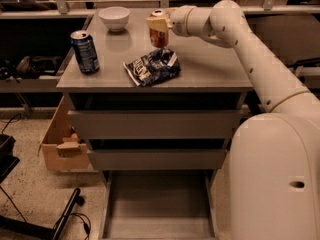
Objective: Place coke can into bottom drawer
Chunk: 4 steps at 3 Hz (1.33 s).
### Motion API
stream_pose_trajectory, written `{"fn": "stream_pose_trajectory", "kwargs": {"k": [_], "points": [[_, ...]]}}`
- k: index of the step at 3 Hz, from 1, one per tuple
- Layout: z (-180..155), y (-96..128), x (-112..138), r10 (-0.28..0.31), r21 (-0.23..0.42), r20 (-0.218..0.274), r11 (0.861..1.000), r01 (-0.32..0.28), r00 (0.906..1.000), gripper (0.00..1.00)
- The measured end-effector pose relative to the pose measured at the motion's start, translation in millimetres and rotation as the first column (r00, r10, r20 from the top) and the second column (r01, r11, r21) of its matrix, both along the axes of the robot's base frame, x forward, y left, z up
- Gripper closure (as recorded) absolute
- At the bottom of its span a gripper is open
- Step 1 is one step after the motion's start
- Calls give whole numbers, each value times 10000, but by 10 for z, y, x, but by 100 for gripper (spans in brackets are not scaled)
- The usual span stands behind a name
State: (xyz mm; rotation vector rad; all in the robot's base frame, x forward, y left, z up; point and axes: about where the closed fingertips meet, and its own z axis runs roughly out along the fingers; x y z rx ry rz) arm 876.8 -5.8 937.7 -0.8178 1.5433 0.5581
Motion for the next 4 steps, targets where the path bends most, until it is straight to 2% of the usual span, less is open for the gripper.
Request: {"fn": "stream_pose_trajectory", "kwargs": {"k": [1,2,3,4], "points": [[527,-219,-373,-111,-246,954,9996,135,9954,100],[1326,-445,-1168,-378,-250,2157,9987,442,9757,100],[1750,-398,-2066,-192,-711,2888,9966,414,9572,100],[1491,-405,-2733,-83,-1144,2408,9928,369,9706,100]]}}
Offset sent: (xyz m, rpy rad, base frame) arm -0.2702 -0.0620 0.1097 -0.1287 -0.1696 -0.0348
